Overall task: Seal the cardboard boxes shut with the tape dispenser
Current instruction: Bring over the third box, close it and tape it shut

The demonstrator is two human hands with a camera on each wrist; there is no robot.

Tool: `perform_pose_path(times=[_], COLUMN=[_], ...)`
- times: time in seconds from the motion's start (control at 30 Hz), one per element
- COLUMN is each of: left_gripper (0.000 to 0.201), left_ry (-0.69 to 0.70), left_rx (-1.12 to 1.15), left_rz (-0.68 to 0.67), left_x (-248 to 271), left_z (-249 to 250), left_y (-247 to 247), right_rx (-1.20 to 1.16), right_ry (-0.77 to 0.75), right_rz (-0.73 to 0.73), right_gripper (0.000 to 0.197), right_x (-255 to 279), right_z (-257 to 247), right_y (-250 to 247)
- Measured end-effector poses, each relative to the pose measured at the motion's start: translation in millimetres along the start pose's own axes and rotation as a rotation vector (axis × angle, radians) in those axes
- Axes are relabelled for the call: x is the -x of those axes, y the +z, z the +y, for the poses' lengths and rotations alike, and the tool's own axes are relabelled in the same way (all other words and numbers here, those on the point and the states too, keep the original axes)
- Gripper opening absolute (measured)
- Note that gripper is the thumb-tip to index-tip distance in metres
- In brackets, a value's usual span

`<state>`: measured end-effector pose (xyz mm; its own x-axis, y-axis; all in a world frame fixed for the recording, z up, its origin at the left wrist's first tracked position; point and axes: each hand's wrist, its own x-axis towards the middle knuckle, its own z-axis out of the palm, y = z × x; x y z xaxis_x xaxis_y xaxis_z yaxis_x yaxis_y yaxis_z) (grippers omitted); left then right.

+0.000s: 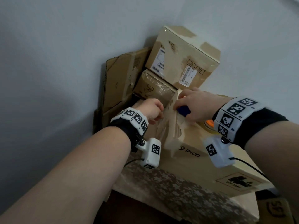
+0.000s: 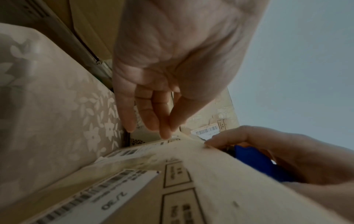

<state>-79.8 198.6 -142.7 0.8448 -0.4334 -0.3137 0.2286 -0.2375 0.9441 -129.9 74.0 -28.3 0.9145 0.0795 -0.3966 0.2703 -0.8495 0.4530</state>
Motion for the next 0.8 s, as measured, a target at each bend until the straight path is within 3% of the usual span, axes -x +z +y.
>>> perform_pose_path(times=[0.23,0.33,0.4,0.47,0.53,0.63,0.8], left_gripper=[0.013,0.026,0.028,0.033,0.050,0.060,0.056], left_ry=[-0.085,-0.103,-0.054,-0.056,-0.054,0.000,0.008], left_rx=[-0.069,-0.177,-0.079,0.160,0.325,0.381,0.310], left_rz=[-0.100,-0.086,-0.076,-0.158,-0.266,-0.393,-0.463], left_x=[4,4,4,11,19,28,38], left_z=[3,8,9,13,16,19,17], left_y=[-5,-8,-7,-3,3,14,19], right_rx=[0.097,0.110,0.120,0.118,0.087,0.017,-0.005], right_ry=[0.008,0.007,0.006,0.014,0.031,0.055,0.073], right_rz=[-0.069,-0.096,-0.109,-0.105,-0.057,0.020,0.104], right_gripper=[0.054,0.056,0.056,0.059,0.065,0.067,0.064], right_x=[-9,-11,-13,-14,-13,-10,-4], right_z=[-5,-6,-7,-7,-6,-5,-2], right_y=[2,1,1,2,4,4,9])
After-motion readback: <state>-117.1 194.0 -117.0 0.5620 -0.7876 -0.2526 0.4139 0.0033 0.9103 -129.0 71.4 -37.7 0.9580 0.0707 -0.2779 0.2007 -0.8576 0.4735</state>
